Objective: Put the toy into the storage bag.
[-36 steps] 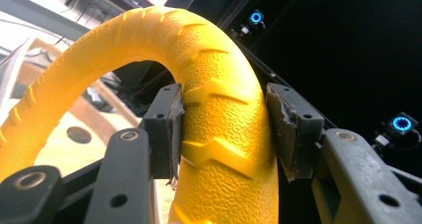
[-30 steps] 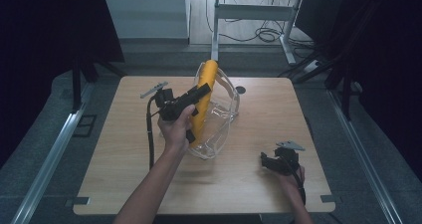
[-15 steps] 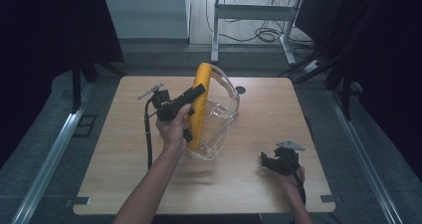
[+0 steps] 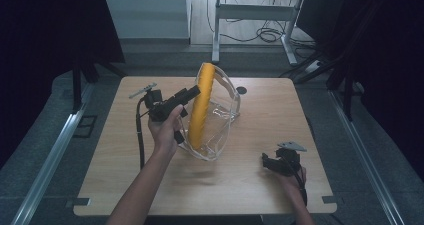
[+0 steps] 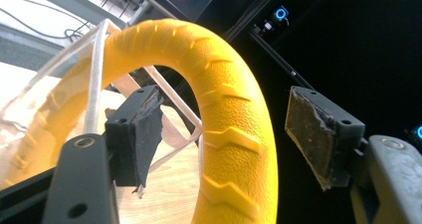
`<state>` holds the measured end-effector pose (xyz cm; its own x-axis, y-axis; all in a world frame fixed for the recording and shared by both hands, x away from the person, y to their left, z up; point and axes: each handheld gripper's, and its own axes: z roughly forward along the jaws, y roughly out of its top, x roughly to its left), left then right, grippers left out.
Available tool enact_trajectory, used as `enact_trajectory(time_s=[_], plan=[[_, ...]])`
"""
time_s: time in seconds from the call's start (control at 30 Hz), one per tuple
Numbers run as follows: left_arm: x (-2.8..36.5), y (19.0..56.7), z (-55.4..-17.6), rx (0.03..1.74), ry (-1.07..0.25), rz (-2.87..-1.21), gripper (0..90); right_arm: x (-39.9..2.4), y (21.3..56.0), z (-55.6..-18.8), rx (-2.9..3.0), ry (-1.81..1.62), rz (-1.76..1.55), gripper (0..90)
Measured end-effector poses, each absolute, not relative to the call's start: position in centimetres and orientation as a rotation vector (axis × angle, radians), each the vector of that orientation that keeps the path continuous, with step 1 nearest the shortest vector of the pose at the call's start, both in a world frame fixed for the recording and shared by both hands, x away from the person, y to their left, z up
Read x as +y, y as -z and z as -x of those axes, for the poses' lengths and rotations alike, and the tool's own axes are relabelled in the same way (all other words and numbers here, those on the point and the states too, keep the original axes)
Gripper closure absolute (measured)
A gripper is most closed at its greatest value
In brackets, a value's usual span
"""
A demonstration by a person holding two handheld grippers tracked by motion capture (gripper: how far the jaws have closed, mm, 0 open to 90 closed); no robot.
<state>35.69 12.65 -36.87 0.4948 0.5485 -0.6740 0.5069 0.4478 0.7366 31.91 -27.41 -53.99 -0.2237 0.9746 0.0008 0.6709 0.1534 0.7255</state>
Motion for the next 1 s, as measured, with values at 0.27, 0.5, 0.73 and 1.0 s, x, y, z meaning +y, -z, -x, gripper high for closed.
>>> enact_trajectory(time_s=[0.27,0.5,0.73,1.0], plan=[[14.8,36.8,-34.6,1.07,-0.026,-1.234,29.0,-27.4,54.0,-31.9,1.961,-0.841,-1.561,19.0],[16.8,37.4,-33.3,1.037,-0.017,-1.271,29.3,-27.4,54.0,-31.9,1.961,-0.841,-1.561,18.9],[18.4,38.6,-31.8,1.016,-0.005,-1.333,30.2,-27.4,54.0,-31.9,1.962,-0.838,-1.563,19.0],[20.4,40.2,-30.4,1.032,-0.005,-1.372,30.6,-27.3,54.0,-31.9,1.956,-0.842,-1.567,19.0]])
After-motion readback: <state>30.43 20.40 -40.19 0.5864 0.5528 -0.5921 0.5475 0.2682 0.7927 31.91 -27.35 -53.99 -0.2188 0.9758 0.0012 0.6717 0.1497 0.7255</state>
